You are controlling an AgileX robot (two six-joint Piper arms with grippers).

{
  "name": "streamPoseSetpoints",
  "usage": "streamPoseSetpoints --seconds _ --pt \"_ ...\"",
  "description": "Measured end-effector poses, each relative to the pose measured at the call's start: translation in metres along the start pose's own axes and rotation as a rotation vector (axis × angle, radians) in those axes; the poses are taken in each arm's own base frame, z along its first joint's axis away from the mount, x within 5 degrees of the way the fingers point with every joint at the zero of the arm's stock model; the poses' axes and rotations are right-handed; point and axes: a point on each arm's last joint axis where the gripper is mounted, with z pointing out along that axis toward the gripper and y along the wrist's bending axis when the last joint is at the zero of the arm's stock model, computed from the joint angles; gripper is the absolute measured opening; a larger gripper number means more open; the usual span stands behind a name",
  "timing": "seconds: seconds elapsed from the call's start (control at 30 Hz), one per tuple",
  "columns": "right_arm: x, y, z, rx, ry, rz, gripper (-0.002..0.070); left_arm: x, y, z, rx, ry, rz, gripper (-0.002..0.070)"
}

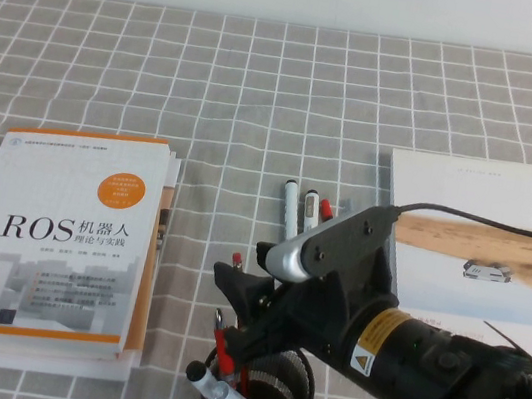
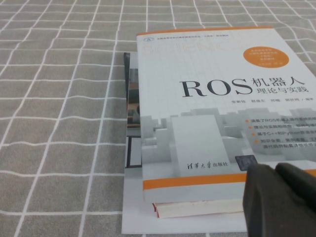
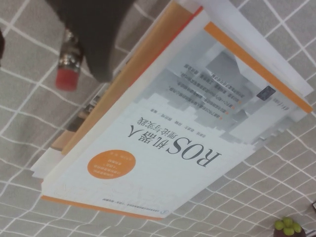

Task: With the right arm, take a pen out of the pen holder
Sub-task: 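Take a marker out of the pen holder and lay it on the table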

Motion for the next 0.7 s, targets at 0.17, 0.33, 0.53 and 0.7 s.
streamPoseSetpoints --seconds 0.17,0.33,0.53,0.7 --pt "-0.0006 0.0003 0.0005 0.0 0.006 0.003 0.0328 0.0 0.0 0.0 0.0 0.0 0.0 -0.0003" --pt "-0.0008 0.001 0.0007 -0.007 0.007 0.008 0.0207 0.0 0.0 0.0 0.0 0.0 0.0 -0.0003" --pt "-0.0006 0.0011 0.0007 -0.008 0.01 0.009 0.0037 0.0 0.0 0.0 0.0 0.0 0.0 -0.0003" --pt "-0.0029 0.0029 -0.0011 -0.017 0.01 0.001 0.0006 0.0 0.0 0.0 0.0 0.0 0.0 -0.0003"
